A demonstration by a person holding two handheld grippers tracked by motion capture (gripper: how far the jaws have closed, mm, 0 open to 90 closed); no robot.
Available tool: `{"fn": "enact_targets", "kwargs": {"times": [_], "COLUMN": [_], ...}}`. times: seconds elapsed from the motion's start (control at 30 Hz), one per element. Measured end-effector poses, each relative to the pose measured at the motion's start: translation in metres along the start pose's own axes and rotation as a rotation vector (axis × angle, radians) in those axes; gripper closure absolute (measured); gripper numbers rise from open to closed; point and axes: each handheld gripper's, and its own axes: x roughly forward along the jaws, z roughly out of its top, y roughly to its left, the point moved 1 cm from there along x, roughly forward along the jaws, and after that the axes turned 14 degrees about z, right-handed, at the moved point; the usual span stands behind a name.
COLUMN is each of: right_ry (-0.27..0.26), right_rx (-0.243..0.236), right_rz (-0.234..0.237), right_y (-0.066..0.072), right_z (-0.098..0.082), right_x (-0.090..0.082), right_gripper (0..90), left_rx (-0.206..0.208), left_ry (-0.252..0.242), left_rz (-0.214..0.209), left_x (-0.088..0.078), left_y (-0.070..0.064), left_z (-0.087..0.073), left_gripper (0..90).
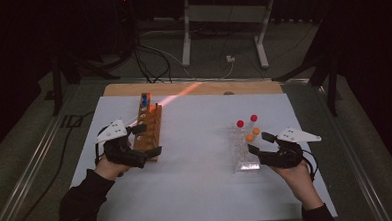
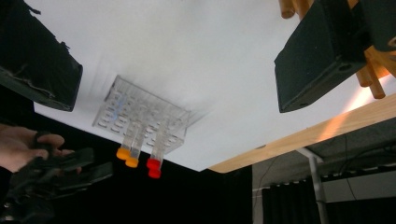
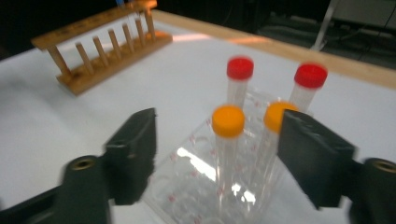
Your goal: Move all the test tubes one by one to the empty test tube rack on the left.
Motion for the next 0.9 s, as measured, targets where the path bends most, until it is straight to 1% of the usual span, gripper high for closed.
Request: {"fn": "enact_targets", "kwargs": {"times": [0.03, 0.07, 0.1, 0.17, 0.27, 0.33, 0.4, 0.47, 0.53, 0.57, 0.7, 0.77, 0.8, 0.83, 0.9], "right_ry": [0.02, 0.044, 0.056, 0.074, 0.092, 0.107, 0.117, 0.118, 0.117, 0.116, 0.12, 0.126, 0.128, 0.128, 0.125], "right_rx": [-0.005, -0.015, -0.015, -0.002, 0.009, 0.009, 0.012, 0.026, 0.018, 0.016, 0.017, 0.009, 0.004, -0.001, -0.001], "right_rz": [-0.001, -0.007, -0.014, -0.003, -0.004, -0.013, -0.015, -0.01, -0.017, -0.02, -0.029, -0.033, -0.042, -0.051, -0.055], "right_y": [-0.001, -0.001, -0.002, -0.005, -0.007, -0.009, -0.01, -0.012, -0.012, -0.012, -0.013, -0.013, -0.012, -0.012, -0.012], "right_z": [-0.002, -0.004, -0.006, -0.009, -0.012, -0.014, -0.015, -0.016, -0.015, -0.015, -0.015, -0.016, -0.016, -0.016, -0.016], "right_x": [0.001, 0.003, 0.005, 0.008, 0.014, 0.018, 0.023, 0.027, 0.029, 0.03, 0.035, 0.038, 0.038, 0.039, 0.04], "right_gripper": [41.3, 44.1, 46.1, 51.5, 56.6, 60.2, 61.7, 63.8, 65.9, 67.0, 70.2, 72.0, 73.7, 73.9, 74.1], "left_rx": [0.01, 0.007, 0.004, 0.01, 0.016, 0.021, 0.019, 0.025, 0.024, 0.027, 0.027, 0.025, 0.025, 0.027, 0.024], "left_ry": [-0.002, -0.002, -0.002, 0.002, 0.011, 0.014, 0.012, 0.011, 0.015, 0.014, 0.01, 0.007, 0.007, 0.007, 0.008], "left_rz": [0.003, -0.007, -0.007, -0.011, -0.016, -0.017, -0.017, -0.022, -0.028, -0.025, -0.026, -0.025, -0.027, -0.022, -0.028], "left_x": [-0.001, -0.002, -0.002, -0.002, -0.001, 0.0, 0.0, 0.0, 0.0, 0.0, -0.001, -0.001, -0.001, -0.001, -0.001], "left_y": [-0.002, -0.003, -0.004, -0.006, -0.008, -0.009, -0.009, -0.01, -0.011, -0.011, -0.011, -0.011, -0.01, -0.01, -0.01], "left_z": [0.0, 0.0, -0.001, -0.002, -0.004, -0.004, -0.004, -0.004, -0.004, -0.004, -0.003, -0.003, -0.003, -0.003, -0.003], "left_gripper": [1.9, 1.9, 1.9, 1.9, 1.9, 1.9, 1.9, 1.9, 2.0, 2.0, 2.0, 2.0, 2.0, 2.0, 2.0]}}
